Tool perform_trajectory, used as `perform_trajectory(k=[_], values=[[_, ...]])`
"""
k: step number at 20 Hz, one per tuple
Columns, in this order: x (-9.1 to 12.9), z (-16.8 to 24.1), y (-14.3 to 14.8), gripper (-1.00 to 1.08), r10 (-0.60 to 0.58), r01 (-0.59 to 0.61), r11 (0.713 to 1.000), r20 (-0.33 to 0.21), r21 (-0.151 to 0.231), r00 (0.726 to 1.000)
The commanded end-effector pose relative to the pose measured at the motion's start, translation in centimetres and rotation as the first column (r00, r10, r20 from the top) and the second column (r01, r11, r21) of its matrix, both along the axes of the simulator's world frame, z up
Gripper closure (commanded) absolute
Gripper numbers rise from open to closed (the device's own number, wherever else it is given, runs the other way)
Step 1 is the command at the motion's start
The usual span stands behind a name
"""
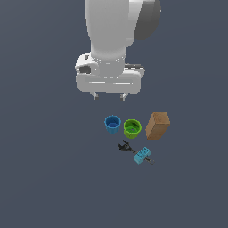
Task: Pick up a designated object from a clutter of objects.
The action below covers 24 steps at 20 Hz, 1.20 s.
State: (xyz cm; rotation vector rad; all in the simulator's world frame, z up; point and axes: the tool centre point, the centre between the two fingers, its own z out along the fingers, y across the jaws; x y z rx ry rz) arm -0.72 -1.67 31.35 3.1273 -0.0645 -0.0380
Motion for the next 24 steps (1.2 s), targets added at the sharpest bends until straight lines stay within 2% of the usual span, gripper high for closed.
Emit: perform_trajectory(k=[1, 12, 24], values=[[0.0, 0.0, 0.0, -0.20, 0.000, 0.000, 1.000, 0.000, 0.000, 1.000], [0.1, 0.4, -0.6, -0.20, -0.032, 0.032, 0.999, 0.015, 0.013, 0.999], [0.0, -2.0, -1.4, -0.20, -0.129, 0.130, 0.991, 0.035, -0.018, 0.991]])
